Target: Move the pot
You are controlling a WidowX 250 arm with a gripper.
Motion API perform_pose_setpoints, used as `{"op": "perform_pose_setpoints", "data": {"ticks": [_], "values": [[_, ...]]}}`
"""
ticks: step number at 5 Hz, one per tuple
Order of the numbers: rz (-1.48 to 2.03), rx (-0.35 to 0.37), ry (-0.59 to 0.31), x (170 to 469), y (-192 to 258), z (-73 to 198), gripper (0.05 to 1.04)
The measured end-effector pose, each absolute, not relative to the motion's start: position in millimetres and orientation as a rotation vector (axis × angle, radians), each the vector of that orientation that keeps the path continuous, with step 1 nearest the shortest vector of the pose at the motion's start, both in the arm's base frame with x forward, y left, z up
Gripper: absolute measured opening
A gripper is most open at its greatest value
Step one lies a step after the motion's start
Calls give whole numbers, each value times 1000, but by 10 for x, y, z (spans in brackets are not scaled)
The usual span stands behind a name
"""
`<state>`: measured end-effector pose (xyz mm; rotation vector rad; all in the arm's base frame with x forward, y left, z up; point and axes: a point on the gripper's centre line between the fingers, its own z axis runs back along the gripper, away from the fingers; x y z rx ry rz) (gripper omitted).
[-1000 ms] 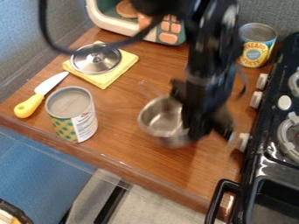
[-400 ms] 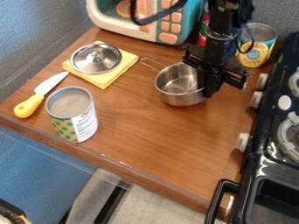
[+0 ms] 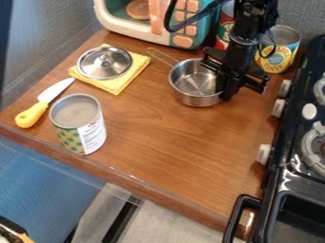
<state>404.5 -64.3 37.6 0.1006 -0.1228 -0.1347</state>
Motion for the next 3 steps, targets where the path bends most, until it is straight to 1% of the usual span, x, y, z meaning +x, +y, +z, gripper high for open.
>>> {"op": "perform_pose_setpoints", "data": {"ticks": [1,2,3], "values": [[-132,95,-131,4062,-648,368,115],[-137,86,-123,4043,-654,351,296],[-157,67,-101,3962,-675,361,585]]}}
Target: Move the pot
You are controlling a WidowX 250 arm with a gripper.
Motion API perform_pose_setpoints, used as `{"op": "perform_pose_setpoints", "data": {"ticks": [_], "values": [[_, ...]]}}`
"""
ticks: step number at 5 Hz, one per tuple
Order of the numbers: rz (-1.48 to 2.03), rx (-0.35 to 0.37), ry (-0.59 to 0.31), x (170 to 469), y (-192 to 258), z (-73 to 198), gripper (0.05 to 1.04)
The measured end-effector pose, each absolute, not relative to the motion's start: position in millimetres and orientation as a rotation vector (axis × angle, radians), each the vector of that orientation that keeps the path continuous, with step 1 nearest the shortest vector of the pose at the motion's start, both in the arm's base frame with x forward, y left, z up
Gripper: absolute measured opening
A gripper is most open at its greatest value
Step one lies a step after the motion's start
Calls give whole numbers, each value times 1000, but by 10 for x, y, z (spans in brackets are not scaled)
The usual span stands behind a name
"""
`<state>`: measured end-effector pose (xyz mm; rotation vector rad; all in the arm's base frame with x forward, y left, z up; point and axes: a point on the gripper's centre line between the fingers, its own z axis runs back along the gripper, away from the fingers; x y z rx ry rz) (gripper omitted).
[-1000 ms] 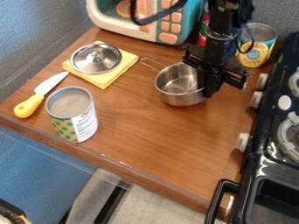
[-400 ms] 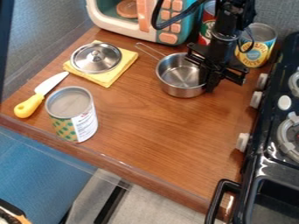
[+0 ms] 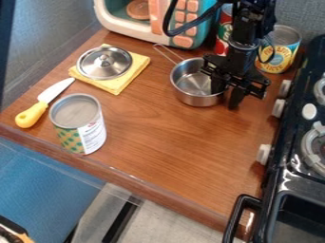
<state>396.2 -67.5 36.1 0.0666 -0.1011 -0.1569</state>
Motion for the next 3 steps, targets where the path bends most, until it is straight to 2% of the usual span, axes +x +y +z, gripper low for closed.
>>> {"op": "perform_pose_setpoints", "data": {"ticks": [1,2,3], "values": [[-161,50,-152,3929,-639,651,885],[-148,23,-164,3819,-550,813,1009],[-166,23,-144,3747,-460,839,1005]]}}
